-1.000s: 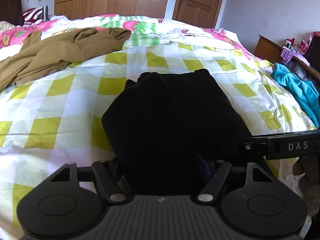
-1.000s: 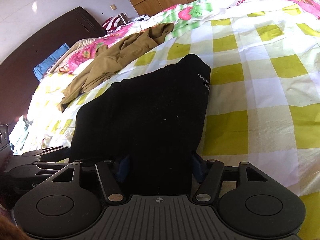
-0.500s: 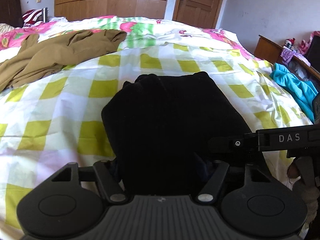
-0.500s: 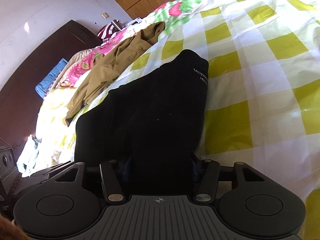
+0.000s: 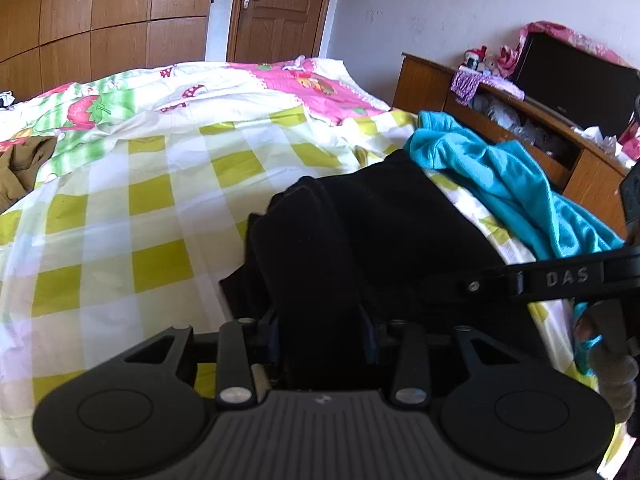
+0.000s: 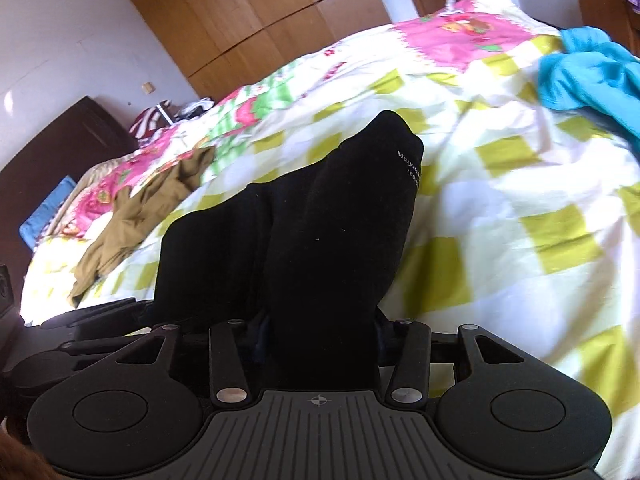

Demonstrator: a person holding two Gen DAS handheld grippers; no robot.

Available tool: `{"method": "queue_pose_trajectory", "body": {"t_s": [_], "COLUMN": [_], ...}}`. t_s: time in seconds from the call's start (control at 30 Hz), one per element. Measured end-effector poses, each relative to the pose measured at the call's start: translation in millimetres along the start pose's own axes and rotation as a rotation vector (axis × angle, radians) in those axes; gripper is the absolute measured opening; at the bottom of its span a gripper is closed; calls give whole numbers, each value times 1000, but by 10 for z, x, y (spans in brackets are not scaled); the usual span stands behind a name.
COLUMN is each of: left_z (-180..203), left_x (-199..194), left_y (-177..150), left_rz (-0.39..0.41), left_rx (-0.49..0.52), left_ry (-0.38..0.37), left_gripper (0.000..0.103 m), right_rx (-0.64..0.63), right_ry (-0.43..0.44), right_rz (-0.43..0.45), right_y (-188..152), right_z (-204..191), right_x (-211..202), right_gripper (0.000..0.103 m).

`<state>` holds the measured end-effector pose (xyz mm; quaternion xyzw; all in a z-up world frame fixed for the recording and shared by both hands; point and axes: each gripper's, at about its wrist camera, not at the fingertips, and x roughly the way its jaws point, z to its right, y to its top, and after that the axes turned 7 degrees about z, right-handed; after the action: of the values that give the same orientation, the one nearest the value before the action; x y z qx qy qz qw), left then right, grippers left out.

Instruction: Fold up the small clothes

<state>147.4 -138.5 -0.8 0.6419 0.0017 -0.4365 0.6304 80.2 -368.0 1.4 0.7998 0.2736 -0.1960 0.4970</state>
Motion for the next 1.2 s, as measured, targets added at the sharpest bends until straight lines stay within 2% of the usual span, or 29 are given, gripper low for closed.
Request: {"method": "queue_pose_trajectory", "body": {"t_s": [0.1, 0.23, 0.33, 0.43, 0.53, 0.6, 0.67, 0.7, 0.77, 0.8, 0.87, 0.93, 1.0, 1.1, 1.2], "left_z": [146, 259, 244, 254, 269, 319, 315, 274, 187, 169, 191, 258, 298, 321, 392], "left_x": [80, -20, -97, -82, -3, 114, 296, 390, 478, 482, 452, 415, 308, 57, -133], "left_y": [-23, -7, 62, 208, 327, 313, 227, 157, 24, -16, -21, 19, 87, 155, 75], "left_rz": [-14, 0, 29, 86, 111, 101, 49, 18, -2, -3, -4, -8, 5, 37, 43], "left_rx": [3, 43, 51, 69, 69, 121, 174, 184, 188, 190, 202, 233, 234, 195, 162], "left_ry": [-2, 12, 47, 97, 75, 99, 158, 188, 220, 236, 249, 265, 261, 232, 191], "left_gripper": [52, 52, 52, 52, 53, 53, 53, 58, 60, 62, 62, 61, 61, 61, 61], "right_rx": [18, 46, 9, -77, -105, -104, -118, -123, -138, -166, -280, -321, -273, -162, -133], "right_ry": [-2, -22, -27, -85, -77, -60, -47, -21, 35, 33, -26, -62, -55, -11, -53], "right_rz": [-25, -21, 16, 74, 136, 142, 148, 146, 92, 73, 50, 49, 65, 156, 186], "right_y": [31, -50, -64, -72, -77, -100, -167, -212, -343, -417, -555, -592, -504, -391, -351], "right_z": [257, 400, 368, 249, 165, 126, 56, 17, -92, -147, -288, -350, -344, -197, -22], "right_x": [-24, -42, -172, -296, -483, -558, -600, -589, -496, -430, -270, -209, -339, -709, -816], "right_gripper": [45, 57, 60, 61, 62, 61, 62, 62, 62, 62, 64, 66, 66, 65, 66]}}
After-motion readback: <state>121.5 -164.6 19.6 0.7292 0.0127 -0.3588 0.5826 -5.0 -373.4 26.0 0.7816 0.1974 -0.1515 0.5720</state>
